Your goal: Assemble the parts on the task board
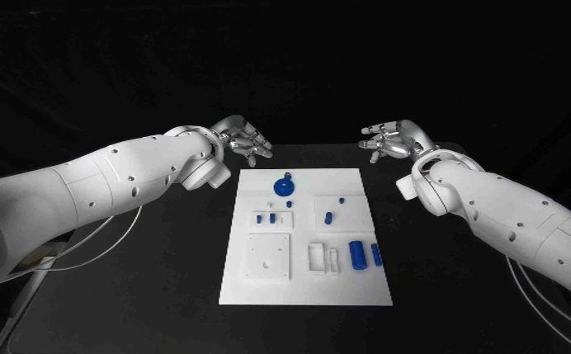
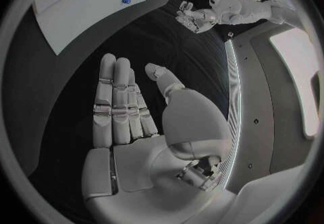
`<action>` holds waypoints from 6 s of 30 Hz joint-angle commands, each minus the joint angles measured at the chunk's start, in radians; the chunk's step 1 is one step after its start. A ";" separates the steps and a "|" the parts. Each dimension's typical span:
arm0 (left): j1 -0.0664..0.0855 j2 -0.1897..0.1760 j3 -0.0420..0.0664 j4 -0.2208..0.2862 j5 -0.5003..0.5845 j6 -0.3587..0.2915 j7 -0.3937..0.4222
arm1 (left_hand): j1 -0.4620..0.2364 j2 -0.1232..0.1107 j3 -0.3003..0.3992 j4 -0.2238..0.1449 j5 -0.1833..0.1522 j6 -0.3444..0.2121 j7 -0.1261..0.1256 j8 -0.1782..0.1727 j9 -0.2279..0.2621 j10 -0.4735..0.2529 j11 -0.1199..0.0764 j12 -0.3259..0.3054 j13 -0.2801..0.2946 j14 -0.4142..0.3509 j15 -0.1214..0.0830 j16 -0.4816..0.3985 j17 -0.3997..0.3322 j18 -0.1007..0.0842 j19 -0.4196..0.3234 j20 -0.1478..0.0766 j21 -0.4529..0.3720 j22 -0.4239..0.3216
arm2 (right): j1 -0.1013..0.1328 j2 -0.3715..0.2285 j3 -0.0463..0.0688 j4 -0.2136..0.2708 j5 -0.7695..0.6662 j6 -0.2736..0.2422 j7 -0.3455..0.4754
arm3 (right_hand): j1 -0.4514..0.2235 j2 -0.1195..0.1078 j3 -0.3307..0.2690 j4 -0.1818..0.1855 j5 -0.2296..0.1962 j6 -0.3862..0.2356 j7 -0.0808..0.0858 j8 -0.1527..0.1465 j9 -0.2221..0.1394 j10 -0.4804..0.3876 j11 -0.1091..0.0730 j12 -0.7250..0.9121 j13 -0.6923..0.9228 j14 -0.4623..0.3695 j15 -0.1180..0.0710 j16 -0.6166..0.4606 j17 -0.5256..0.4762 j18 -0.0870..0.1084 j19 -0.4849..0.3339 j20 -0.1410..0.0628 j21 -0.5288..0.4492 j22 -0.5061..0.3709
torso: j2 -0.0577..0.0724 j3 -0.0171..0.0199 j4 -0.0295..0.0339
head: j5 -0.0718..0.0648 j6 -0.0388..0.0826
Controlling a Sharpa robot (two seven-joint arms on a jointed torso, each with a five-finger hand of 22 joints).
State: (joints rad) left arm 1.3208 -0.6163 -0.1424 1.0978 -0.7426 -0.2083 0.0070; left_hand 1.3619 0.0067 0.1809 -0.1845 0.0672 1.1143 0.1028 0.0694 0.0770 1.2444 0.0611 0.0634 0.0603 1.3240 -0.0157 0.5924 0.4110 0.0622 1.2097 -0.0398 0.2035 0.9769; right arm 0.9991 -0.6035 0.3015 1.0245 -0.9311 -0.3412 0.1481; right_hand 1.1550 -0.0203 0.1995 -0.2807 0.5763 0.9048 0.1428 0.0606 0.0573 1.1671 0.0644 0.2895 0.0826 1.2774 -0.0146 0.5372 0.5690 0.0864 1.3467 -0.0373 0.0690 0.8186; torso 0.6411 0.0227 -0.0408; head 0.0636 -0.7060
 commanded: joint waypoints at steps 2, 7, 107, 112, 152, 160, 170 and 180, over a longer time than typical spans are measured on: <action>0.001 0.020 -0.002 0.003 -0.189 -0.018 0.091 | 0.013 0.000 -0.003 -0.012 0.023 0.014 -0.002 -0.003 -0.003 0.003 0.001 -0.004 -0.001 -0.001 -0.004 0.010 0.004 0.011 -0.014 -0.001 0.016 0.034 | 0.000 0.003 0.001 -0.004 0.018 -0.008 0.022 | -0.015 0.000 0.006 0.005 -0.004 0.002 0.006 -0.003 0.001 0.025 0.006 -0.089 -0.020 0.001 0.008 0.009 -0.010 0.013 0.004 0.009 0.002 -0.014 | 0.000 0.0007 0.0011 | 0.003 0.017; 0.000 0.045 -0.013 0.004 -0.311 -0.030 0.116 | 0.008 -0.005 0.001 -0.023 0.027 0.006 -0.010 -0.007 -0.007 -0.036 0.007 -0.005 -0.002 0.037 -0.009 0.053 0.022 0.022 0.011 -0.006 0.051 0.085 | 0.000 0.007 0.001 -0.004 0.020 -0.005 0.024 | -0.023 -0.002 0.017 0.005 -0.004 0.006 0.008 -0.002 0.001 0.028 0.014 -0.146 -0.020 0.000 0.011 0.015 -0.016 0.017 0.005 0.011 0.003 -0.022 | 0.000 -0.0001 -0.0002 | 0.006 0.017; -0.132 0.220 -0.083 -0.209 -0.691 -0.021 0.128 | -0.006 -0.081 0.116 0.005 0.100 -0.029 -0.001 -0.007 -0.009 -0.092 0.023 -0.005 -0.002 -0.007 0.001 0.458 0.035 0.059 0.033 0.007 0.161 0.351 | 0.022 -0.013 0.001 0.060 0.019 -0.001 0.020 | -0.034 -0.016 0.051 0.012 0.016 0.013 0.013 -0.002 0.002 0.005 0.030 -0.215 -0.022 0.007 0.015 0.048 -0.022 0.032 0.027 0.016 0.008 -0.006 | 0.024 -0.0033 -0.0111 | -0.026 -0.046; -0.137 0.227 -0.083 -0.222 -0.685 -0.021 0.132 | -0.007 -0.081 0.117 0.007 0.099 -0.032 -0.002 -0.007 -0.010 -0.088 0.022 -0.005 -0.002 -0.005 0.000 0.463 0.036 0.059 0.036 0.006 0.164 0.351 | 0.023 -0.012 0.001 0.061 0.018 -0.001 0.020 | -0.034 -0.018 0.051 0.014 0.015 0.018 0.012 -0.002 0.002 0.005 0.029 -0.214 -0.022 0.007 0.015 0.049 -0.023 0.032 0.026 0.016 0.006 -0.003 | 0.024 -0.0032 -0.0116 | -0.027 -0.047; -0.152 0.268 -0.084 -0.281 -0.651 0.039 0.144 | -0.004 -0.059 0.128 0.023 0.095 0.007 0.001 -0.006 -0.008 -0.029 0.003 -0.005 -0.002 0.013 -0.012 0.493 0.042 0.051 0.040 -0.006 0.186 0.351 | 0.036 -0.007 0.001 0.066 0.016 -0.001 0.016 | -0.036 -0.018 0.049 0.018 0.016 0.020 0.012 -0.002 0.002 0.004 0.030 -0.214 -0.022 0.006 0.016 0.049 -0.025 0.032 0.026 0.017 0.005 -0.005 | 0.024 -0.0036 -0.0092 | -0.046 -0.055; -0.152 0.270 -0.084 -0.284 -0.651 0.037 0.144 | 0.009 -0.034 0.115 0.019 0.095 0.046 -0.002 -0.007 -0.008 0.009 -0.007 -0.005 -0.001 0.025 -0.017 0.497 0.042 0.049 0.040 -0.010 0.197 0.351 | 0.037 -0.006 0.001 0.066 0.015 0.000 0.015 | -0.035 -0.018 0.050 0.018 0.016 0.024 0.011 -0.002 0.002 0.005 0.029 -0.214 -0.022 0.005 0.016 0.049 -0.026 0.032 0.026 0.016 0.005 -0.005 | 0.024 -0.0034 -0.0102 | -0.047 -0.056; -0.152 0.269 -0.084 -0.287 -0.650 0.023 0.143 | 0.009 -0.019 0.096 0.019 0.094 0.065 -0.007 -0.005 -0.007 0.028 -0.015 -0.005 -0.001 0.036 -0.023 0.497 0.042 0.047 0.044 -0.014 0.203 0.350 | 0.037 -0.006 0.001 0.066 0.015 0.001 0.015 | -0.035 -0.018 0.050 0.018 0.016 0.024 0.011 -0.002 0.002 0.005 0.029 -0.214 -0.022 0.005 0.016 0.049 -0.026 0.032 0.026 0.016 0.005 -0.005 | 0.024 -0.0037 -0.0094 | -0.047 -0.053; -0.152 0.258 -0.082 -0.281 -0.623 -0.013 0.150 | 0.013 -0.005 0.081 0.014 0.098 0.085 -0.011 -0.006 -0.007 0.042 -0.020 -0.005 -0.001 0.049 -0.028 0.497 0.044 0.043 0.052 -0.021 0.206 0.350 | 0.037 -0.004 0.001 0.062 0.014 0.002 0.015 | -0.035 -0.018 0.050 0.018 0.016 0.024 0.011 -0.002 0.002 0.005 0.029 -0.214 -0.022 0.005 0.016 0.049 -0.026 0.032 0.026 0.016 0.005 -0.005 | 0.024 -0.0039 -0.0087 | -0.046 -0.053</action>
State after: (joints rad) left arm 1.1710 -0.3568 -0.2253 0.8137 -1.3862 -0.2004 0.1426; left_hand 1.3751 -0.0061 0.2686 -0.1690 0.1613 1.1915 0.0891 0.0607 0.0694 1.2813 0.0392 0.0618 0.0582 1.3670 -0.0412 1.0841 0.4542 0.0926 1.2633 -0.0555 0.4043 1.3081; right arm 1.0359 -0.6085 0.3016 1.0871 -0.9125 -0.3435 0.1597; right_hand 1.1217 -0.0343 0.2471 -0.2650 0.5880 0.9271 0.1507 0.0606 0.0580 1.1794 0.0928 0.0804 0.0620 1.2809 -0.0034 0.5837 0.5437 0.1063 1.3686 -0.0232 0.0730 0.8142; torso 0.6651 0.0184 -0.0501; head 0.0164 -0.7601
